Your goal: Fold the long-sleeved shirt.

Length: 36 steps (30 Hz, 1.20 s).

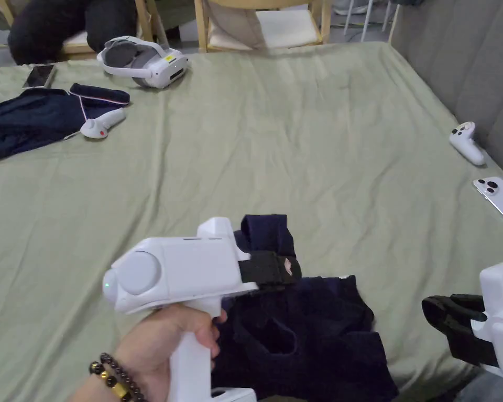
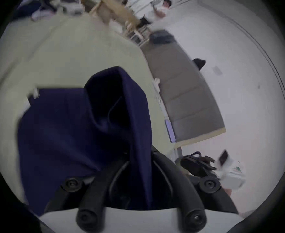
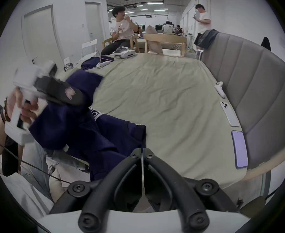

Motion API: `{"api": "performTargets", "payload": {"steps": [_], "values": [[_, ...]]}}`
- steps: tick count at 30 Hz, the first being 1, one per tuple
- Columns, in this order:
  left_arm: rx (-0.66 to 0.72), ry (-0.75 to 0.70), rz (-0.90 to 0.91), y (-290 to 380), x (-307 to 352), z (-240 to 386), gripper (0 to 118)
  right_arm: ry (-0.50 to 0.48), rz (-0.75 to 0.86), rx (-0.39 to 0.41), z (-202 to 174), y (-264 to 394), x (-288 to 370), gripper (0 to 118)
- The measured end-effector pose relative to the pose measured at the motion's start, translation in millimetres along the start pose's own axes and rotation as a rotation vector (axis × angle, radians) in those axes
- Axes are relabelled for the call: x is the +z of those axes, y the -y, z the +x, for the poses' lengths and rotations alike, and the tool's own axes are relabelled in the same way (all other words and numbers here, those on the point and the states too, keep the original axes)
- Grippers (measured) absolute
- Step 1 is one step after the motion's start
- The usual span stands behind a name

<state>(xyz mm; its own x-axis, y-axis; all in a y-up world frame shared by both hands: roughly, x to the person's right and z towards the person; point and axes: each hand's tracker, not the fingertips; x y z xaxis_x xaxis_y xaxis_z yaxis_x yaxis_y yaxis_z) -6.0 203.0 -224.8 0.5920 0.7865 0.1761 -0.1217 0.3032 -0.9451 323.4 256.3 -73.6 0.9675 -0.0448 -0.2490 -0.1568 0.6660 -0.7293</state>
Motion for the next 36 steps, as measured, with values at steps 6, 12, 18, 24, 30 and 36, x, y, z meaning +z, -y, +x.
{"api": "performTargets", "payload": {"steps": [6, 12, 18, 24, 30, 36], "values": [[0.077, -0.121, -0.170, 29, -111, -40, 31, 0.046, -0.011, -0.051, 23, 20, 13, 0], [0.094, 0.099, -0.093, 21, -98, -44, 80, 0.061, -0.023, -0.078, 29, 31, 21, 0], [-0.169, 0.139, 0.146, -6, 17, 13, 109, 0.054, -0.025, -0.071, 27, 29, 18, 0], [-0.548, -0.341, 0.222, 10, 43, 35, 6, 0.034, -0.009, -0.067, 15, 21, 10, 0], [-0.543, -0.292, -0.032, 55, -43, 23, 6, 0.020, -0.016, -0.059, 10, 23, 7, 0], [-0.495, -0.231, -0.180, 97, -131, 24, 6, 0.035, -0.028, -0.089, 14, 32, 11, 1]]}}
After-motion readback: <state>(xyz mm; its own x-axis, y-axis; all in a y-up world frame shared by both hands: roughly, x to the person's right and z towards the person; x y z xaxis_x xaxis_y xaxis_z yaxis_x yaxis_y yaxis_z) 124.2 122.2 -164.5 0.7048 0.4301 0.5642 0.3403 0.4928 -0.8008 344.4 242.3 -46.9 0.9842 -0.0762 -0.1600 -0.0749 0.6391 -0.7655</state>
